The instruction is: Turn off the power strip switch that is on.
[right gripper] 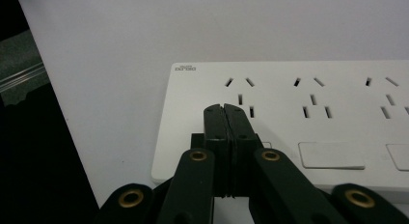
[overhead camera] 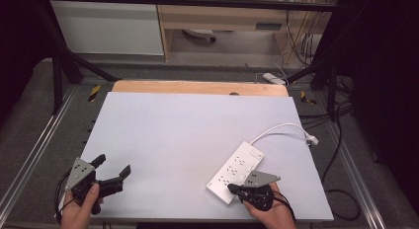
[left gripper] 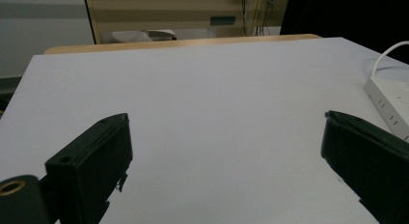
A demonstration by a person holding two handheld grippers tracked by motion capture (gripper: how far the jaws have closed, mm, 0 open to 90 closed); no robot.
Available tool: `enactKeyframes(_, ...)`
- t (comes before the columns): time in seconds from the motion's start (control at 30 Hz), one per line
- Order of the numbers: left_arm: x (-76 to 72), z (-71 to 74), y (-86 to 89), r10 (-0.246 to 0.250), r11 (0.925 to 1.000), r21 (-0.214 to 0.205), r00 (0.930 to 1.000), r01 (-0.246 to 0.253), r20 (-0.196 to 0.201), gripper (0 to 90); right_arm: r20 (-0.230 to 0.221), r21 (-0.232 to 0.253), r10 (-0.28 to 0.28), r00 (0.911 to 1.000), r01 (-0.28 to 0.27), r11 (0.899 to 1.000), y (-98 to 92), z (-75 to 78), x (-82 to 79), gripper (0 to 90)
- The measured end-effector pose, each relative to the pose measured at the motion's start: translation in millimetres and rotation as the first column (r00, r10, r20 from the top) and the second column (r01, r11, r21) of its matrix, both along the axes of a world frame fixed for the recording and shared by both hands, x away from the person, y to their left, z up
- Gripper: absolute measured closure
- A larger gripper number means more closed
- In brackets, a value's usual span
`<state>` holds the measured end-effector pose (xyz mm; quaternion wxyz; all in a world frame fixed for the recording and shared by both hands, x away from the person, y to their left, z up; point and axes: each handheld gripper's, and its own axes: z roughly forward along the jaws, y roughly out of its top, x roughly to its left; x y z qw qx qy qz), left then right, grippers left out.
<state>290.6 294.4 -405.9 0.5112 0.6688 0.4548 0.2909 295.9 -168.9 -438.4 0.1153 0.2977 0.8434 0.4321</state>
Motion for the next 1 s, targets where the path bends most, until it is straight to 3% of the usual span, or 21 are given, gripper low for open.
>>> enactKeyframes(0.53, 0.1, -0.2, -0.2, 0.000, 1.0000, 0.004, 1.0000, 0.000, -0.001, 3.9, 0.008, 0.005, 0.006, 1.0000, -0.006, 1.000, -0.1, -1.5, -0.4, 90.0)
enactKeyframes(0.87, 0.1, -0.2, -0.2, -0.001, 1.0000, 0.001, 1.0000, 0.001, 0.000, 3.9, 0.017, -0.015, 0.022, 0.9996, -0.022, 1.000, 1.1, -2.3, -0.6, 90.0)
enactKeyframes(1.0, 0.8, -0.9, -0.5, 0.000, 1.0000, -0.005, 1.0000, 0.000, -0.006, 3.9, 0.022, 0.001, 0.019, 0.9996, -0.019, 1.000, 0.5, -0.9, 1.3, 90.0)
